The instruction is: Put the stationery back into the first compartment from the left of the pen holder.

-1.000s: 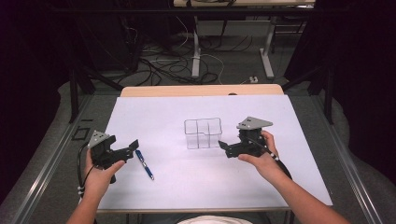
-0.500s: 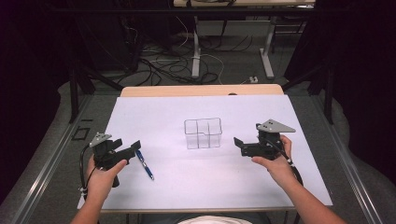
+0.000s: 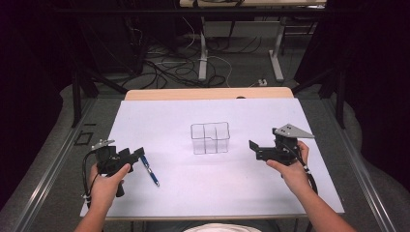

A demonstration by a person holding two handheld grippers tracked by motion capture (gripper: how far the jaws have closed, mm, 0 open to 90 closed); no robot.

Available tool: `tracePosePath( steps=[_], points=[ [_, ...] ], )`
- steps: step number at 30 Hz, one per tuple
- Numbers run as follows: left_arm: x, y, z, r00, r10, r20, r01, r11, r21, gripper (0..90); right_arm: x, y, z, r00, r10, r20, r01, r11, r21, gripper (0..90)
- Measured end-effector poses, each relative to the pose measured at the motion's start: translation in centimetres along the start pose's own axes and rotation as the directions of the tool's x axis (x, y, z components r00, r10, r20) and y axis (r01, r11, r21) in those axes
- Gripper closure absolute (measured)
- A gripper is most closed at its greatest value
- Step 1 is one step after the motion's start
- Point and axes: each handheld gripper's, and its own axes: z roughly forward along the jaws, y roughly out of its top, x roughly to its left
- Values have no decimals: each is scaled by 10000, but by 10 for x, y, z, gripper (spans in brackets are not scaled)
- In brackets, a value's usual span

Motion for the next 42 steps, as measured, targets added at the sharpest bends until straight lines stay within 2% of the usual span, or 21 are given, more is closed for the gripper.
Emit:
tracePosePath(
  steps=[2,7,11,14,17,19,20,23,27,31,33,38,39,42],
  points=[
    [0,-1,1,9999,-109,-8,109,9999,-13,337,1,-1,1,10000,31,-68,-32,10000,-4,3],
    [2,0,1,10000,14,-28,-14,9999,-135,337,10,-1,3,9998,-132,-150,132,9999,23,6],
    [4,0,1,9999,141,-50,-143,9994,-301,323,27,1,6,9977,-615,-300,613,9981,-75,10],
    [7,0,0,9997,201,-164,-207,9990,-406,305,46,3,9,9947,-878,-533,877,9961,-55,47],
    [10,1,0,9995,214,-222,-222,9990,-399,278,65,4,16,9873,-1348,-845,1354,9908,4,71],
    [12,1,0,9995,234,-214,-243,9989,-403,260,77,4,22,9819,-1521,-1130,1535,9881,39,77],
    [12,0,1,9997,118,-196,-127,9988,-475,252,84,4,25,9792,-1572,-1282,1597,9871,96,80],
    [14,0,1,9995,220,-233,-232,9984,-514,246,101,5,36,9690,-1884,-1600,1935,9810,168,96],
    [16,0,2,9998,128,-157,-138,9981,-608,214,125,7,53,9581,-1972,-2079,2053,9785,179,148],
    [17,0,3,10000,78,-58,-82,9980,-632,168,147,8,70,9409,-2228,-2552,2375,9710,280,171],
    [18,0,3,9999,95,-79,-100,9977,-674,161,158,7,79,9354,-2175,-2788,2360,9712,341,203],
    [18,0,2,9999,67,-78,-73,9974,-717,150,181,6,97,9132,-2260,-3391,2604,9637,589,308],
    [18,0,2,10000,41,-62,-45,9972,-747,144,185,6,100,9119,-2288,-3407,2605,9642,496,320],
    [18,0,2,9999,58,-104,-67,9962,-863,132,197,6,108,9062,-2356,-3512,2756,9589,678,336]
  ],
)
